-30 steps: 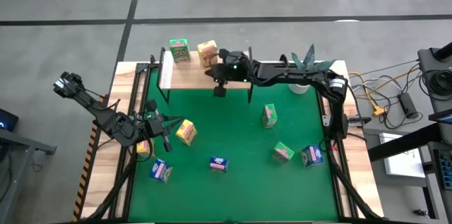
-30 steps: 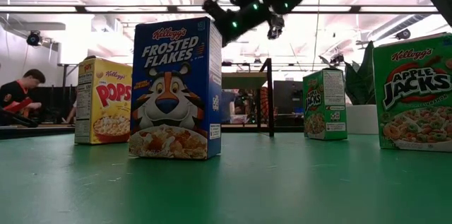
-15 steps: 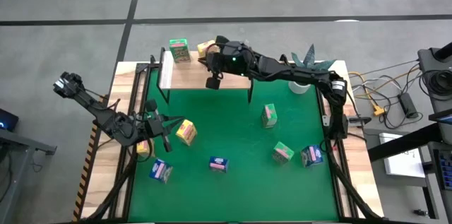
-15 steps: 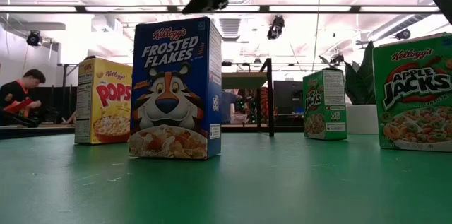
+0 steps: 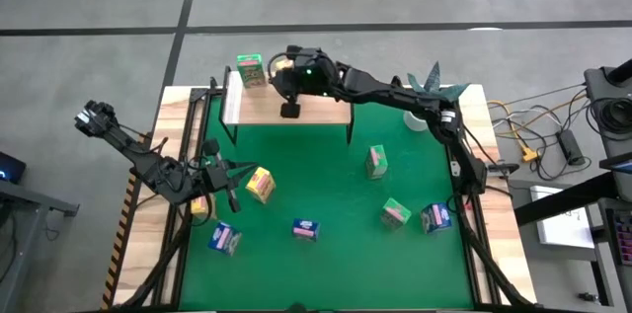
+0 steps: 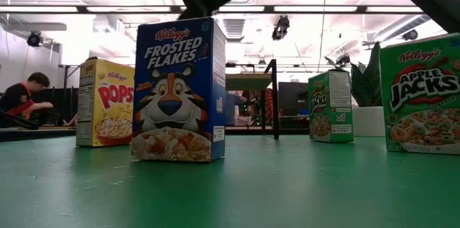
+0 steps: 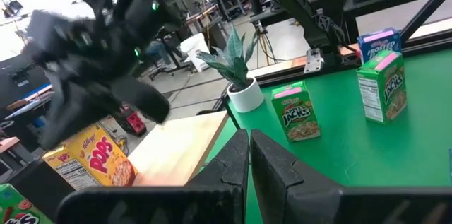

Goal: Stack cereal on shelf
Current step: Put the right yellow cereal box on the shelf, then put the middle blue cereal box on the shelf

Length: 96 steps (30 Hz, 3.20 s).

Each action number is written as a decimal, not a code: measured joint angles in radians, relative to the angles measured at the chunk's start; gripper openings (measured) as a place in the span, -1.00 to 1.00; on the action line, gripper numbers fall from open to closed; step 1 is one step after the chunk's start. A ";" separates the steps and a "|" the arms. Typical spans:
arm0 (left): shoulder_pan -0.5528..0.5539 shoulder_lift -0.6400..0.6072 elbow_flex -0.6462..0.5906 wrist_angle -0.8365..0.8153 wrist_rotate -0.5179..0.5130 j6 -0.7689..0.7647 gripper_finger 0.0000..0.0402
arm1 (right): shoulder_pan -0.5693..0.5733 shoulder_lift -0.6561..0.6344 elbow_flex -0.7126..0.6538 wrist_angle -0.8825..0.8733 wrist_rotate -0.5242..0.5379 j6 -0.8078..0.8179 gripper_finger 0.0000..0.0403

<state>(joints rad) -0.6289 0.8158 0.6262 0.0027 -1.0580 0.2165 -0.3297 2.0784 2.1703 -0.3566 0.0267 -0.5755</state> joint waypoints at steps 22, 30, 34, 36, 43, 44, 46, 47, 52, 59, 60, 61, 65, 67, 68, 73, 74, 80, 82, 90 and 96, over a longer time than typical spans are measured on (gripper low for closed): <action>0.000 0.000 0.000 -0.003 0.001 0.000 -1.00 | -0.056 0.019 -0.112 -0.049 0.029 -0.106 -0.96; 0.000 0.000 0.000 -0.003 0.001 0.000 -1.00 | -0.062 0.019 -0.114 0.020 0.027 -0.099 -0.96; 0.000 0.000 0.000 -0.003 0.001 0.000 -1.00 | -0.066 0.018 -0.114 0.034 0.028 -0.099 -0.96; 0.000 0.000 0.000 -0.003 0.001 0.000 -1.00 | -0.070 0.018 -0.114 0.037 0.028 -0.099 -0.96; 0.000 0.000 0.000 -0.003 0.001 0.000 -1.00 | -0.090 0.018 -0.118 0.051 0.030 -0.093 -0.96; 0.000 0.000 0.000 -0.003 0.001 0.000 -1.00 | -0.092 0.018 -0.119 0.053 0.030 -0.089 -0.96; 0.000 0.000 0.000 -0.003 0.001 0.000 -1.00 | -0.096 0.018 -0.121 0.054 0.030 -0.089 -0.96; 0.000 0.000 0.000 -0.003 0.001 0.000 -1.00 | -0.097 0.022 -0.121 0.056 0.030 -0.089 -0.96; 0.000 0.000 0.000 -0.003 0.002 0.002 -1.00 | -0.101 0.044 -0.121 0.056 0.029 -0.098 -0.96; 0.000 0.001 0.000 -0.003 0.002 0.003 -1.00 | -0.101 0.050 -0.122 0.055 0.030 -0.102 -0.96; 0.000 0.001 0.000 -0.003 0.002 0.003 -1.00 | -0.100 0.048 -0.122 0.054 0.030 -0.100 -0.96; 0.000 0.001 0.000 -0.003 0.002 0.003 -1.00 | -0.099 0.048 -0.122 0.054 0.030 -0.098 -0.96; 0.000 0.001 0.000 -0.003 0.002 0.004 -1.00 | -0.086 0.035 -0.106 0.017 0.029 -0.069 -0.96; 0.000 0.001 0.000 -0.003 0.002 0.004 -1.00 | -0.071 0.030 -0.089 -0.031 0.029 -0.055 -0.96; 0.000 0.001 0.000 -0.003 0.001 0.004 -1.00 | -0.062 0.026 -0.078 -0.060 0.027 -0.050 -0.96; 0.000 0.001 0.000 -0.003 0.001 0.004 -1.00 | -0.008 0.000 -0.023 -0.233 0.027 0.006 -0.96; 0.000 0.001 0.000 -0.003 0.001 0.004 -1.00 | 0.004 -0.010 -0.008 -0.275 0.026 0.022 -0.96; 0.000 0.001 0.000 -0.003 0.001 0.004 -1.00 | 0.093 -0.062 0.041 -0.510 0.015 0.179 -0.96; 0.000 0.001 0.000 -0.003 0.001 0.004 -1.00 | 0.126 -0.075 0.043 -0.577 0.000 0.226 -0.96; 0.000 0.001 0.000 -0.003 0.001 0.012 -1.00 | 0.282 -0.095 0.036 -0.770 -0.113 0.448 -0.96; 0.000 0.001 0.000 -0.003 0.001 0.017 -1.00 | 0.431 -0.095 -0.006 -0.769 -0.093 0.577 -0.96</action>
<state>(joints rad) -0.6285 0.8165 0.6258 -0.0002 -1.0569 0.2336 0.1010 1.9839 2.1643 -1.1254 -0.0667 0.0015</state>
